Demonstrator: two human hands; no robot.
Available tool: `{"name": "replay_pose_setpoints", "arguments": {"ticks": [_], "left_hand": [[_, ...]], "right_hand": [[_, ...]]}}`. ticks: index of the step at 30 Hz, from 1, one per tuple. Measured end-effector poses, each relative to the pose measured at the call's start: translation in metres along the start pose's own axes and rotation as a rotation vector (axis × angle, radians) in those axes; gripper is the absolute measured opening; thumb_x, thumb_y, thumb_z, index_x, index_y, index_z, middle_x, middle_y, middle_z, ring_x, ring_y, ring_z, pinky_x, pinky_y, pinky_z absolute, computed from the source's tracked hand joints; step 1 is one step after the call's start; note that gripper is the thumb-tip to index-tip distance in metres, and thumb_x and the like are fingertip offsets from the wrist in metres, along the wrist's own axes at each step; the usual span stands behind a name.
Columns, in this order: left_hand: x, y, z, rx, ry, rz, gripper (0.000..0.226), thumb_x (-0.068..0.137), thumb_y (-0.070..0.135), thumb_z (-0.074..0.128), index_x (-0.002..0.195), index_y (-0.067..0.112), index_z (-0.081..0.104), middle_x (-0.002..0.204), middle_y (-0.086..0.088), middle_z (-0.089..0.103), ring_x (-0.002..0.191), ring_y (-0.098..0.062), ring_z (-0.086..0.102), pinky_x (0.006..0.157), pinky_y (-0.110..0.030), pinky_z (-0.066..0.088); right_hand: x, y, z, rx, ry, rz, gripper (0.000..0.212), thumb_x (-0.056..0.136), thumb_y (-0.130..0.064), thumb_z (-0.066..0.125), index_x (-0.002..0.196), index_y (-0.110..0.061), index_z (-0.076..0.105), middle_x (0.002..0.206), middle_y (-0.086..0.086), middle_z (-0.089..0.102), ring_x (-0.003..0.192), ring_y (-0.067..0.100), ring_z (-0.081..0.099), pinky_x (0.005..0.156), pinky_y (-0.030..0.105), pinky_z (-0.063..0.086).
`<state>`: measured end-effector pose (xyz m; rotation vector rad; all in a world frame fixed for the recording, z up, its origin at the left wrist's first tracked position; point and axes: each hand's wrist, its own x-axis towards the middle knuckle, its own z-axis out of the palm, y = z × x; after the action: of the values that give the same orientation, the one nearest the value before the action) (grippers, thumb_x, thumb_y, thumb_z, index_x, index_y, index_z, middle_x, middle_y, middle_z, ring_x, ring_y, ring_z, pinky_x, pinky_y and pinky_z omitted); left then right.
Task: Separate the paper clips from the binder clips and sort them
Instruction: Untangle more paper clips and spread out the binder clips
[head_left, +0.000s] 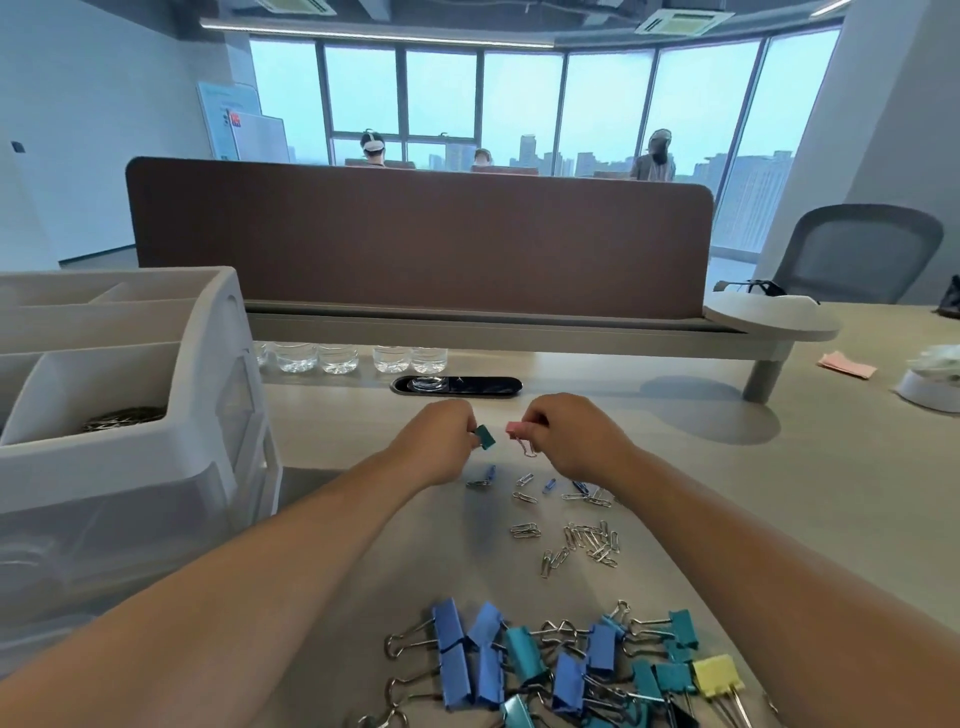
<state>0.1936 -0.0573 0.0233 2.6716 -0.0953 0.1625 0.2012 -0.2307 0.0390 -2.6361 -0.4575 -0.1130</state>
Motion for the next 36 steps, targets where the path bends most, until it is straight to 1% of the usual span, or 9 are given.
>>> {"name": "replay_pose_setpoints", "arguments": {"ticks": [3, 6, 12, 15, 22, 27, 29, 32, 36], "left_hand": [[-0.013, 0.009, -0.007, -0.017, 0.002, 0.010, 0.012, 0.096, 0.020, 0.057, 0.103, 0.012, 0.062, 0.103, -0.008, 0.062, 0.085, -0.021, 0.053, 0.069, -0.029, 0.037], [-0.029, 0.016, -0.010, -0.011, -0.016, 0.045, 0.013, 0.096, 0.023, 0.056, 0.103, 0.013, 0.062, 0.100, -0.005, 0.062, 0.085, -0.020, 0.054, 0.069, -0.028, 0.037], [-0.061, 0.039, -0.016, -0.013, -0.079, 0.106, 0.009, 0.097, 0.026, 0.057, 0.100, 0.018, 0.058, 0.098, 0.000, 0.061, 0.085, -0.018, 0.055, 0.067, -0.028, 0.038], [-0.077, 0.054, -0.018, -0.001, -0.120, 0.147, 0.011, 0.096, 0.025, 0.057, 0.103, 0.017, 0.059, 0.099, -0.003, 0.065, 0.082, -0.017, 0.057, 0.067, -0.028, 0.040], [-0.106, 0.088, 0.002, 0.046, -0.210, 0.221, 0.022, 0.097, 0.019, 0.055, 0.119, 0.015, 0.057, 0.111, -0.002, 0.061, 0.092, -0.017, 0.055, 0.074, -0.027, 0.041], [-0.117, 0.112, 0.015, 0.060, -0.219, 0.277, 0.023, 0.099, 0.021, 0.052, 0.122, 0.017, 0.056, 0.117, -0.001, 0.060, 0.092, -0.015, 0.051, 0.068, -0.024, 0.034], [-0.119, 0.124, 0.020, 0.056, -0.222, 0.292, 0.022, 0.099, 0.022, 0.052, 0.121, 0.019, 0.056, 0.116, 0.001, 0.060, 0.094, -0.013, 0.053, 0.065, -0.022, 0.033], [-0.116, 0.140, 0.030, 0.017, -0.248, 0.323, 0.020, 0.098, 0.021, 0.054, 0.117, 0.019, 0.057, 0.110, 0.002, 0.061, 0.092, -0.014, 0.057, 0.073, -0.026, 0.042], [-0.112, 0.158, 0.046, 0.036, -0.267, 0.353, 0.021, 0.097, 0.018, 0.054, 0.117, 0.019, 0.058, 0.114, 0.000, 0.060, 0.092, -0.014, 0.053, 0.077, -0.026, 0.041]], "right_hand": [[-0.017, -0.001, -0.012, 0.070, 0.013, 0.030, 0.024, 0.098, -0.034, 0.057, 0.088, -0.014, 0.065, 0.070, -0.020, 0.062, 0.069, 0.000, 0.059, 0.065, 0.024, 0.045], [-0.037, -0.001, -0.021, 0.076, -0.025, 0.041, 0.023, 0.099, -0.029, 0.057, 0.082, -0.014, 0.062, 0.065, -0.022, 0.062, 0.067, -0.005, 0.059, 0.065, 0.023, 0.044], [-0.076, -0.003, -0.040, 0.045, -0.087, 0.059, 0.022, 0.095, -0.032, 0.063, 0.089, -0.011, 0.069, 0.080, -0.003, 0.069, 0.068, 0.008, 0.058, 0.058, 0.020, 0.038], [-0.098, -0.001, -0.050, 0.072, -0.101, 0.092, 0.028, 0.092, -0.035, 0.067, 0.090, -0.008, 0.074, 0.075, -0.005, 0.069, 0.056, 0.003, 0.053, 0.052, 0.016, 0.035], [-0.145, 0.009, -0.067, -0.013, -0.078, 0.145, 0.028, 0.097, -0.032, 0.060, 0.084, -0.009, 0.069, 0.065, -0.008, 0.060, 0.054, 0.003, 0.049, 0.047, 0.012, 0.033], [-0.171, 0.028, -0.078, -0.014, -0.094, 0.194, 0.019, 0.093, -0.027, 0.066, 0.088, -0.009, 0.071, 0.067, -0.007, 0.063, 0.058, 0.005, 0.052, 0.054, 0.018, 0.039], [-0.180, 0.036, -0.083, -0.014, -0.112, 0.206, 0.017, 0.092, -0.024, 0.067, 0.089, -0.008, 0.072, 0.068, -0.007, 0.065, 0.057, 0.002, 0.053, 0.052, 0.012, 0.039], [-0.189, 0.048, -0.088, 0.004, -0.121, 0.240, 0.016, 0.088, -0.022, 0.072, 0.089, -0.006, 0.072, 0.078, 0.001, 0.071, 0.057, 0.002, 0.053, 0.047, 0.009, 0.036], [-0.194, 0.061, -0.091, 0.000, -0.124, 0.278, 0.018, 0.083, -0.026, 0.077, 0.088, -0.009, 0.071, 0.073, -0.004, 0.064, 0.058, 0.003, 0.052, 0.043, 0.009, 0.035]]}}
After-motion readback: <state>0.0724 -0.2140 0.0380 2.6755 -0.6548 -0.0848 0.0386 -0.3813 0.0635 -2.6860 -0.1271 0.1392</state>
